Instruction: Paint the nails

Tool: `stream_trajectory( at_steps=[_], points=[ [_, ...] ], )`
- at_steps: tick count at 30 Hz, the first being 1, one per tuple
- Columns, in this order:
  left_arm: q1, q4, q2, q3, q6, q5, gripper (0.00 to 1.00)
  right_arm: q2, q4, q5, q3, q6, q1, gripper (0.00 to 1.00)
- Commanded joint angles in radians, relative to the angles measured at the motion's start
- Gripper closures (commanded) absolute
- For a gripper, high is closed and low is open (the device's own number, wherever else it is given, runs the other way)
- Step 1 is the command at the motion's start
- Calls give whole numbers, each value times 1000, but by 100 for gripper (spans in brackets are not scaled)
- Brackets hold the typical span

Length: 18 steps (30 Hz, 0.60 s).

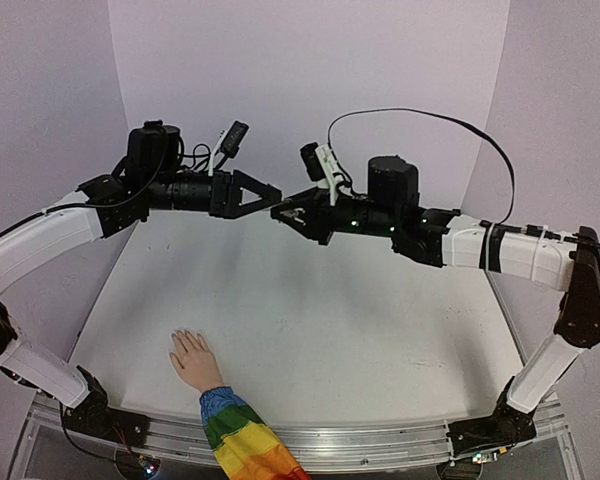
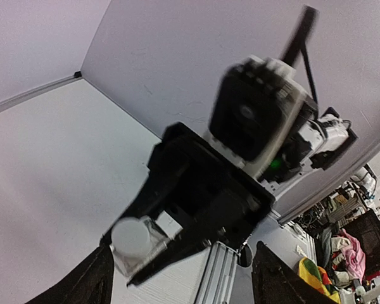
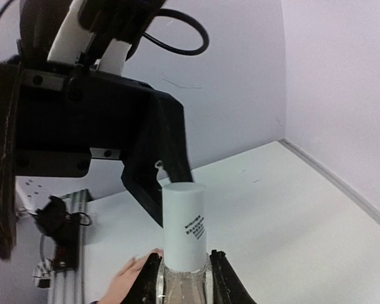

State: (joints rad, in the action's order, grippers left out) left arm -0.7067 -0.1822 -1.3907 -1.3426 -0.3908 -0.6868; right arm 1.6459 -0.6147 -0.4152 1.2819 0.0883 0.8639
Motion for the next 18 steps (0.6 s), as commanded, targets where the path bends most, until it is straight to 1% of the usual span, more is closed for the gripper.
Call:
stream_trajectory(
  at_steps=[1, 3, 5, 7, 9, 10, 11, 13, 14, 16, 18],
  points=[
    [-2, 38, 82, -21, 60, -119, 27, -43, -100, -403, 46, 208, -42, 100],
    [-2, 38, 76, -26, 60, -161, 32, -26, -129, -449, 58, 263, -44, 100],
    [-3, 39, 69, -36, 56, -206, 39, -7, -170, -493, 70, 319, -45, 100],
    [-2, 40, 67, -47, 51, -225, 45, 3, -211, -506, 66, 363, -44, 100],
    [-2, 39, 66, -58, 49, -237, 48, -2, -257, -497, 48, 393, -44, 100],
    [-2, 39, 68, -62, 44, -240, 48, -6, -282, -493, 37, 403, -45, 100],
    [-1, 39, 75, -61, 41, -242, 45, -9, -305, -490, 26, 409, -44, 100],
    [-1, 39, 89, -48, 48, -232, 34, -11, -327, -485, 14, 411, -45, 100],
    [-1, 24, 90, -53, 55, -227, 31, -12, -332, -484, 11, 410, -44, 100],
    [-11, -67, 80, -97, 100, -172, 29, -15, -342, -482, 3, 411, -44, 100],
    [-13, -84, 80, -99, 102, -123, 28, -19, -353, -484, 2, 415, -42, 100]
  ],
)
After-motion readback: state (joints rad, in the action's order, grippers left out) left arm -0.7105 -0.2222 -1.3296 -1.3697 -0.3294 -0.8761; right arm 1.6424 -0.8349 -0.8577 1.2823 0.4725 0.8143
